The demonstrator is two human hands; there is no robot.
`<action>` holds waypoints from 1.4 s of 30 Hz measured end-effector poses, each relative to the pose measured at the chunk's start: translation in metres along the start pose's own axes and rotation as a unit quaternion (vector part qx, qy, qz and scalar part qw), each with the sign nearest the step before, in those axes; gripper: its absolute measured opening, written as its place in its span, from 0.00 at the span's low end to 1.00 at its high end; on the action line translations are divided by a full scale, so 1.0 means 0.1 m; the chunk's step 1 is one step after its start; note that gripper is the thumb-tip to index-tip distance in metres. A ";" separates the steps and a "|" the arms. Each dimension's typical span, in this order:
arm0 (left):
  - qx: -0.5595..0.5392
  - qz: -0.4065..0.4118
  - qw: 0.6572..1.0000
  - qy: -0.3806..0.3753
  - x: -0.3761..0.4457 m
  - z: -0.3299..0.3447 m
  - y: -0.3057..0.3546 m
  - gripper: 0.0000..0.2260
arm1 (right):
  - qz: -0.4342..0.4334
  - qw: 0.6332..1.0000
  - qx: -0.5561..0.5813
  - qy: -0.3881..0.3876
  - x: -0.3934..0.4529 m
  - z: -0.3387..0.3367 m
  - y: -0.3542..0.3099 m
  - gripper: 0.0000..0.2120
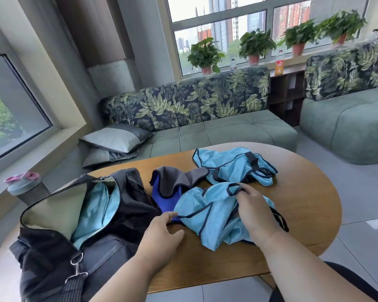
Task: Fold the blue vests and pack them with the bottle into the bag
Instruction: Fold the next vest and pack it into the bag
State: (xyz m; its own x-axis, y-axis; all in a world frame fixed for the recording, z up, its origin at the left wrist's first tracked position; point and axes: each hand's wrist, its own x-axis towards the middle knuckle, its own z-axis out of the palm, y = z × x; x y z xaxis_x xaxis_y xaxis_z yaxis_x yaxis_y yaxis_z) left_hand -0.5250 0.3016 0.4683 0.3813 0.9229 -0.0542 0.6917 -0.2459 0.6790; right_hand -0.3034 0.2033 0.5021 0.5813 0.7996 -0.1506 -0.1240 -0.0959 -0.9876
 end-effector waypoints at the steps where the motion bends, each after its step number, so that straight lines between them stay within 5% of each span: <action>1: 0.022 0.011 1.000 -0.008 0.03 0.04 -0.01 0.26 | -0.004 1.000 0.006 -0.006 -0.01 0.01 -0.01 0.15; 4: 0.116 0.032 0.992 -0.024 0.15 0.13 -0.02 0.28 | -0.008 0.999 0.032 -0.015 0.01 0.03 0.00 0.13; 7: 0.141 0.056 0.988 -0.001 0.25 0.18 -0.02 0.16 | -0.021 0.997 0.076 -0.022 0.00 0.01 -0.03 0.15; 12: 0.029 0.130 0.988 0.084 0.19 0.10 0.16 0.07 | -0.016 0.996 0.074 -0.039 0.04 -0.05 -0.05 0.15; 19: -0.180 0.083 0.973 0.115 0.03 -0.17 0.51 0.09 | 0.037 0.981 -0.071 -0.179 -0.03 0.07 -0.02 0.12; 25: -0.195 0.093 0.967 0.133 -0.04 -0.32 0.64 0.08 | 0.017 0.939 -0.180 -0.294 -0.12 0.13 -0.02 0.09; 34: -0.083 0.097 0.975 0.183 0.09 -0.54 0.31 0.05 | -0.023 0.996 0.080 -0.036 0.09 -0.03 -0.03 0.13; 42: 0.088 0.038 0.995 -0.035 0.02 -0.23 -0.02 0.13 | -0.047 0.990 0.110 0.068 0.18 -0.03 0.06 0.12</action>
State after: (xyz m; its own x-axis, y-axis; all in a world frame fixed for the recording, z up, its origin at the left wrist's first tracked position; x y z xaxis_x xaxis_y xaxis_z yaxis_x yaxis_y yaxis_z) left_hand -0.5397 0.3110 0.4842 0.4741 0.8782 -0.0632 0.7538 -0.3677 0.5446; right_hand -0.2915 0.2155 0.4930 0.6994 0.7104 -0.0784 -0.2287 0.1186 -0.9662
